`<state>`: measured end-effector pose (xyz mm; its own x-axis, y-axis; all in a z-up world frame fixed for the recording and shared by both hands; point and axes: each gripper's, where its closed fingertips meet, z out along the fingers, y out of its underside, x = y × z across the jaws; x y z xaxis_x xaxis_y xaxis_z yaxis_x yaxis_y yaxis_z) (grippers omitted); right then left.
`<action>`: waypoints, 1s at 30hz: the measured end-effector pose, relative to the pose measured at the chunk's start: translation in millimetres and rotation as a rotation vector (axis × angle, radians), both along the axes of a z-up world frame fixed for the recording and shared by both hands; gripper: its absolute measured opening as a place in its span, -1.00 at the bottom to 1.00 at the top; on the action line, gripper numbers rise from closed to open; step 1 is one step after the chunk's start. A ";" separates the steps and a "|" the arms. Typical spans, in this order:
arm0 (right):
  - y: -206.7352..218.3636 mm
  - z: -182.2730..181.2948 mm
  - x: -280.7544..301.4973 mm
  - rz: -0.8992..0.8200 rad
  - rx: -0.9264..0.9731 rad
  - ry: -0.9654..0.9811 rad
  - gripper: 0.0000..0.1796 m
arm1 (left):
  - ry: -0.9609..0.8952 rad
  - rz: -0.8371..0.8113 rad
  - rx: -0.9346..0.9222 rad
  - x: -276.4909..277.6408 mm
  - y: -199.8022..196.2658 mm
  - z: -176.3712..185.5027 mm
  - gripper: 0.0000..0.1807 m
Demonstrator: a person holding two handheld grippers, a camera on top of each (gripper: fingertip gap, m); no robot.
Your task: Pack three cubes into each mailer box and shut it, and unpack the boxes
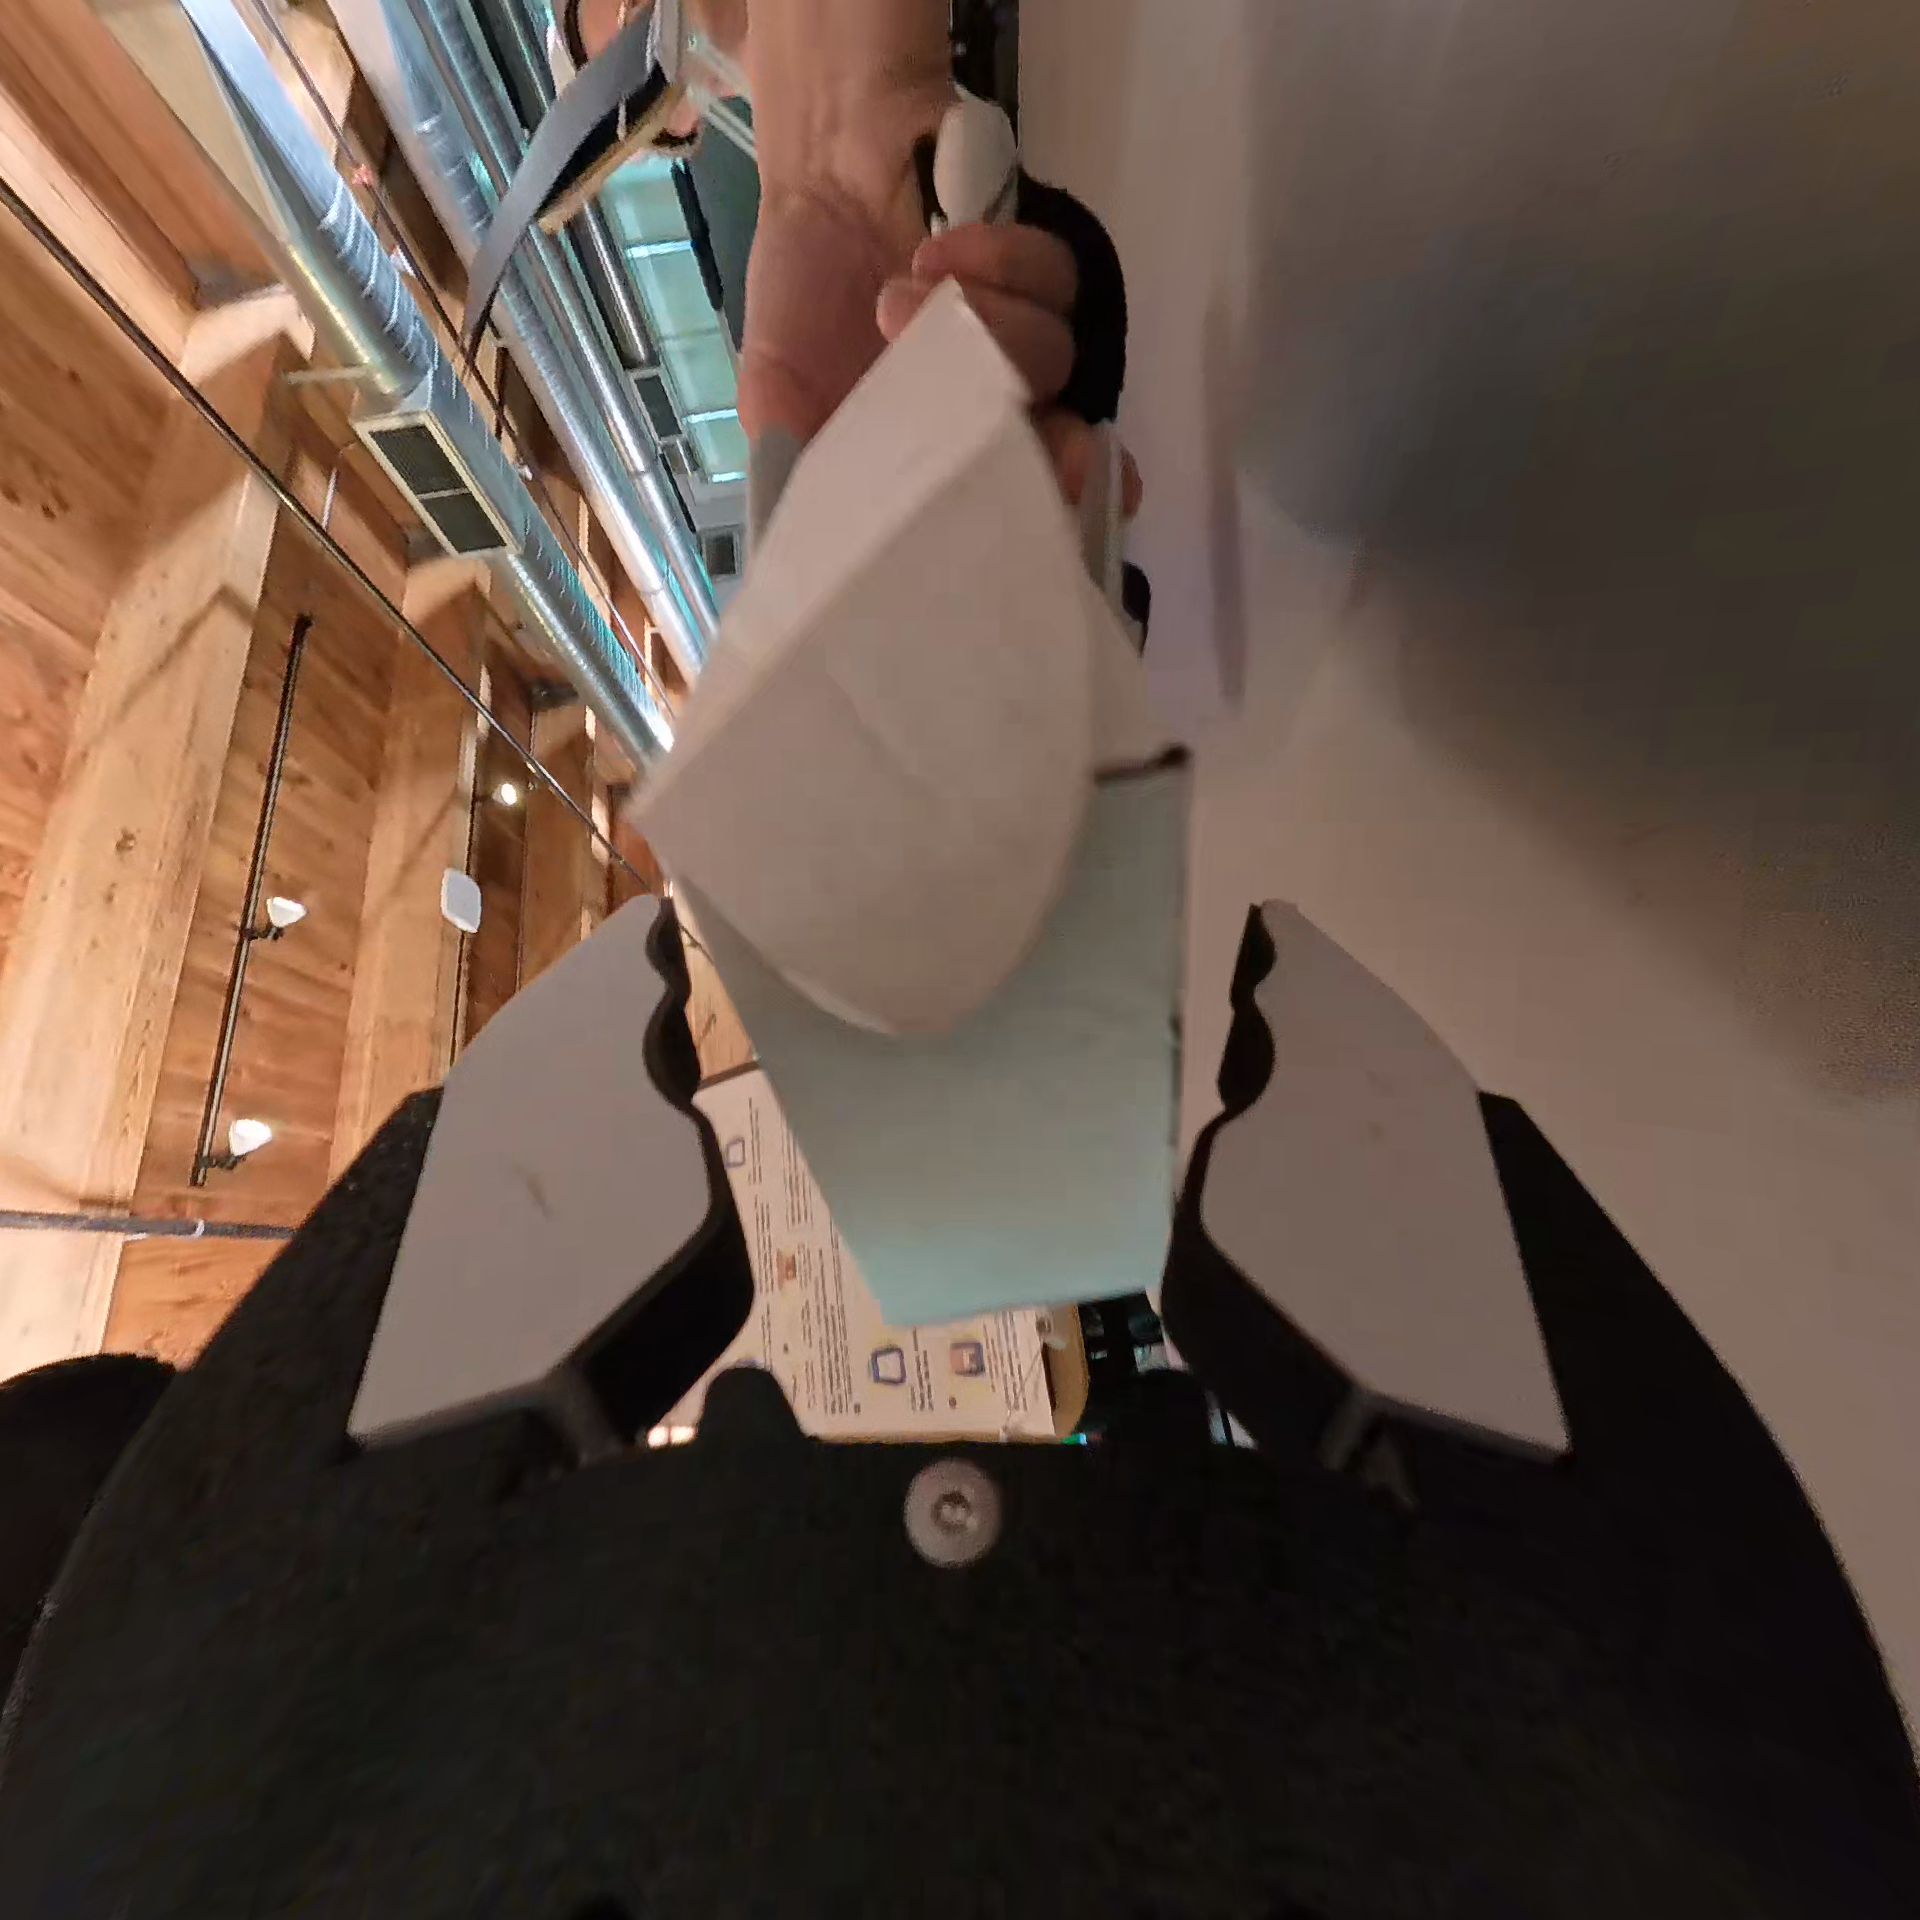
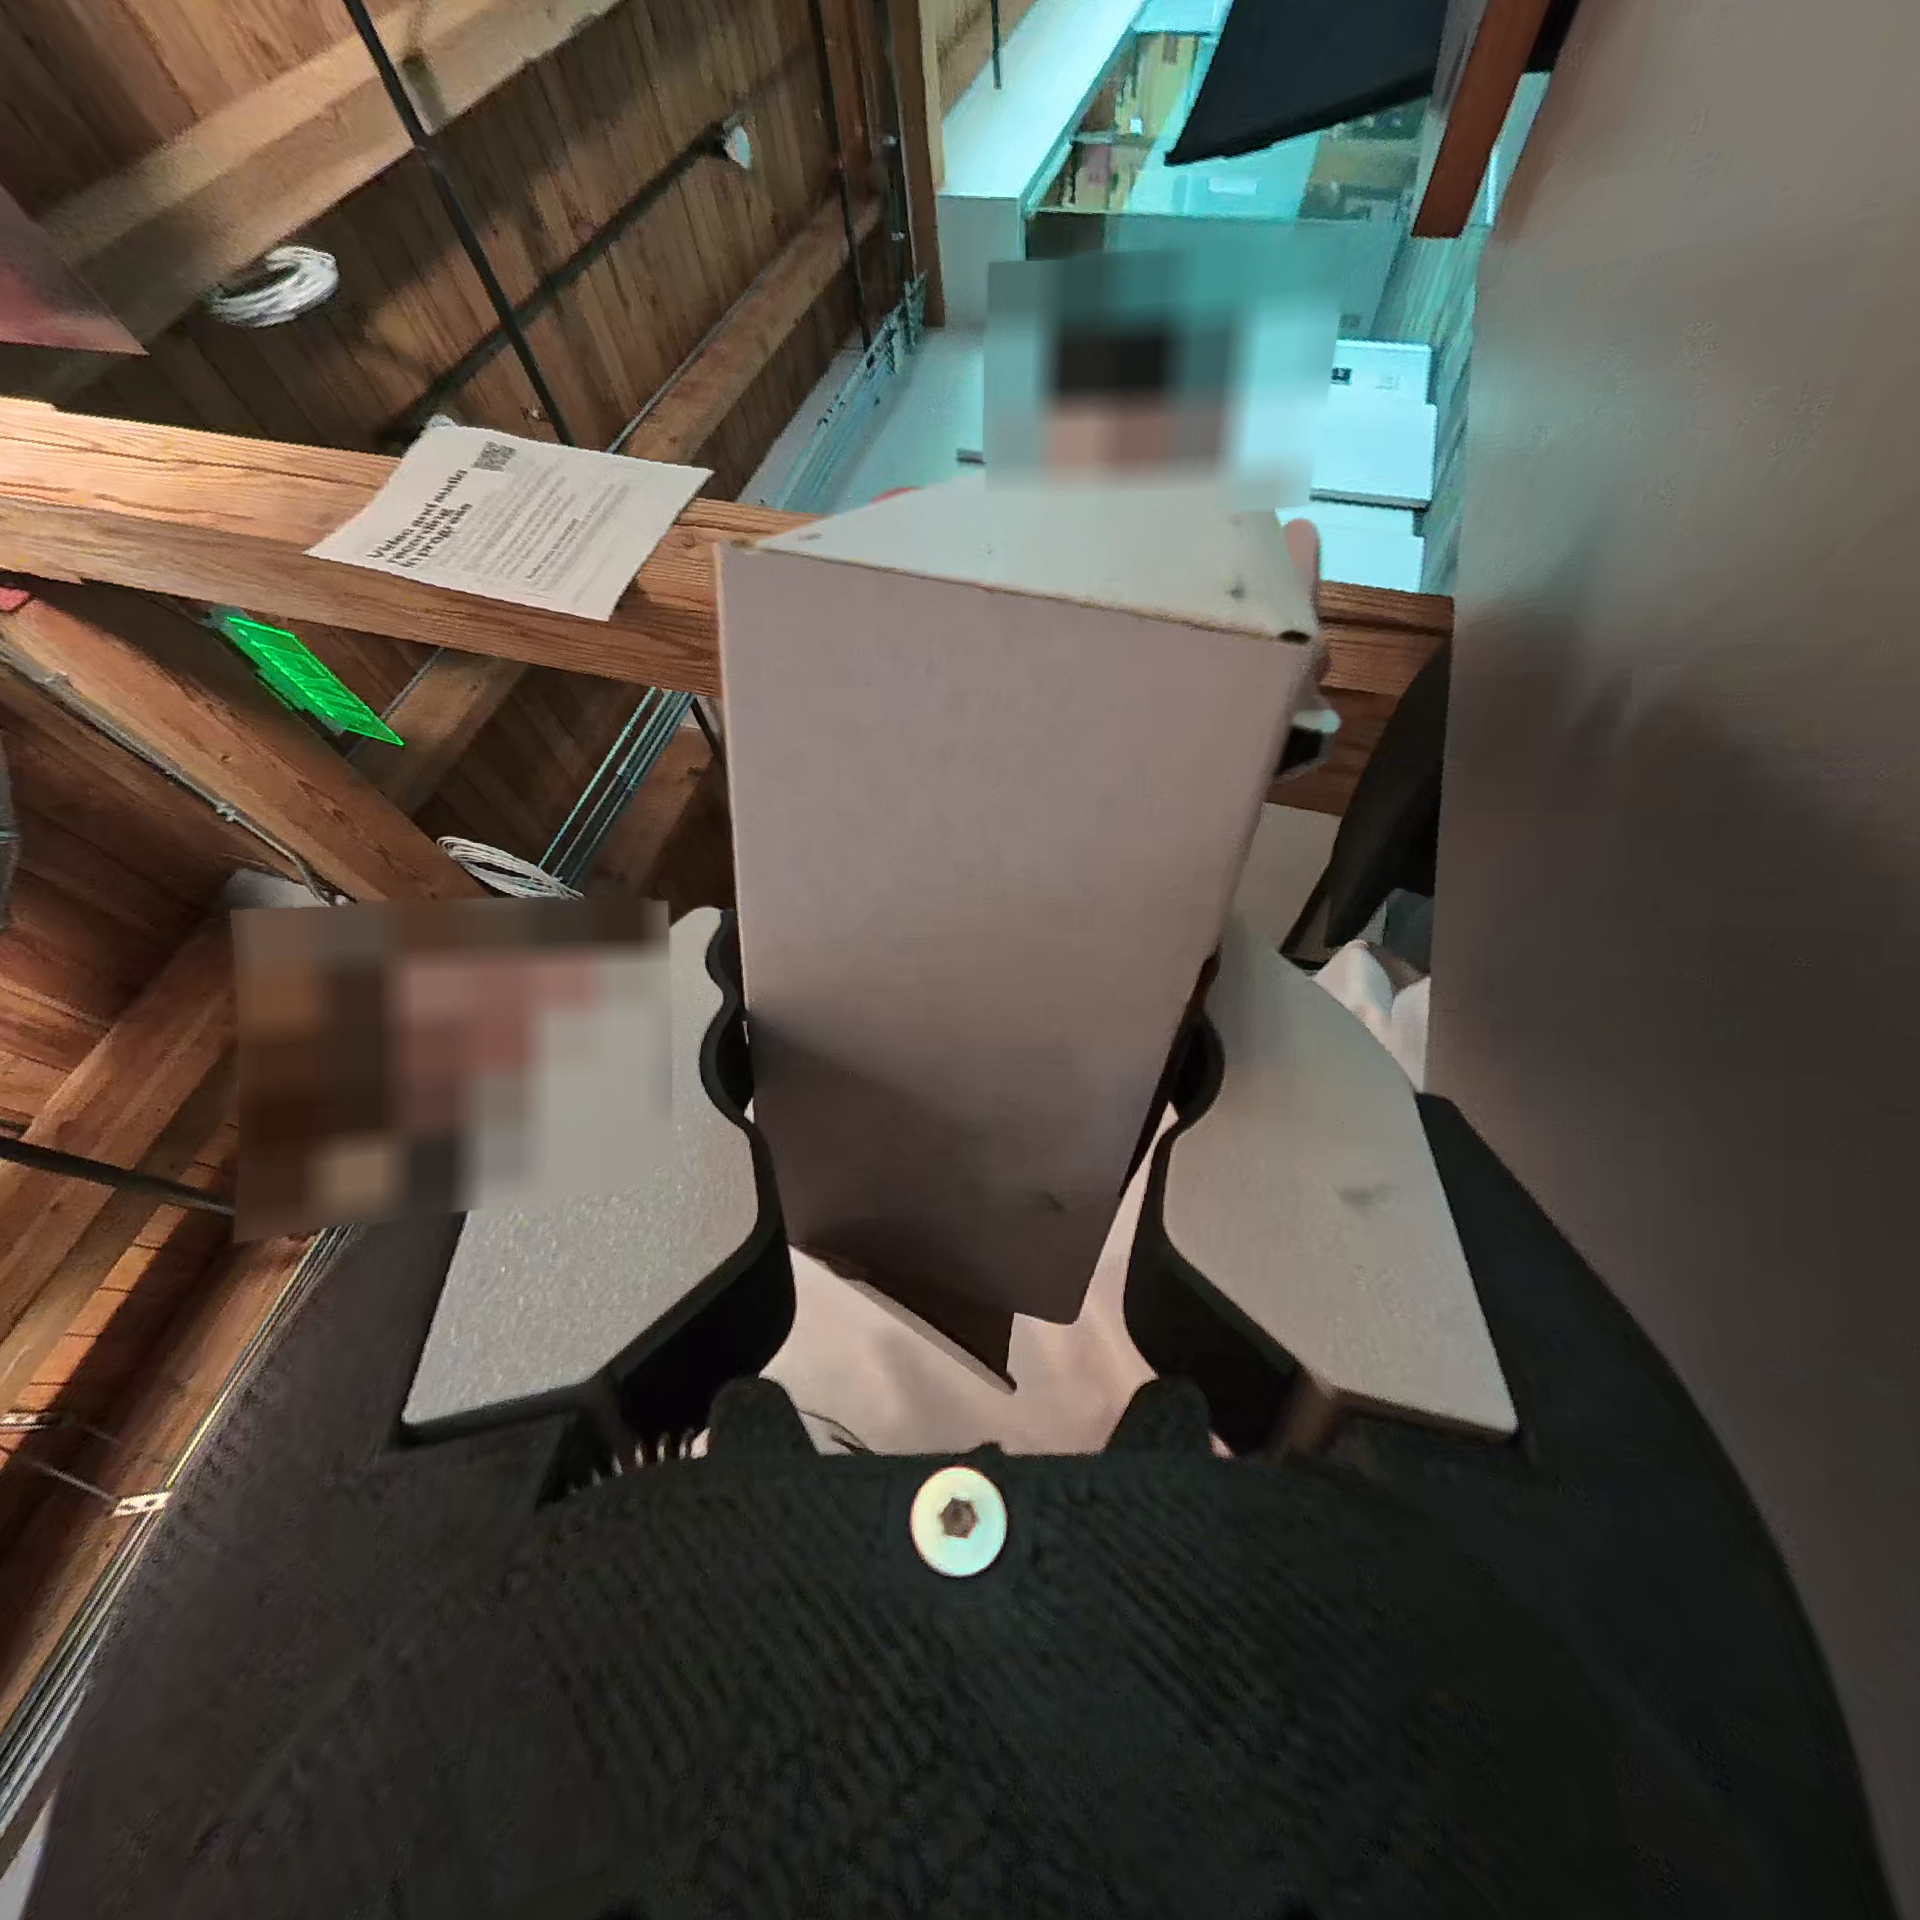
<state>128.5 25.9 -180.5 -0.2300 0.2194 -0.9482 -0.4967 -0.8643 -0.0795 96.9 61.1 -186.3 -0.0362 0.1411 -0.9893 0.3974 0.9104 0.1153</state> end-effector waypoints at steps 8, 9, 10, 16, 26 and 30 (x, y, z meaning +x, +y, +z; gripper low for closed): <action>12.2 -2.4 13.3 -0.095 0.032 -0.007 -0.13 | -0.050 0.005 0.149 4.6 -12.6 -10.2 -0.17; 13.0 -1.5 16.5 -0.111 0.048 -0.007 -0.13 | -0.050 0.030 0.136 6.6 -10.7 -8.5 -0.18; 13.6 0.1 20.5 -0.136 0.068 -0.008 -0.14 | -0.037 0.033 0.093 6.9 -10.5 -5.5 -0.18; -10.2 31.6 63.6 -0.345 0.280 0.001 -0.18 | 0.281 0.041 -0.726 9.4 7.8 34.1 -0.19; -30.8 36.4 65.6 -0.658 0.574 -0.856 -0.52 | 0.855 0.142 -1.391 32.7 51.3 -34.1 -0.20; -20.9 31.3 78.7 -0.830 0.669 -1.258 -0.14 | 0.892 0.156 -1.371 31.6 50.2 -43.3 -0.20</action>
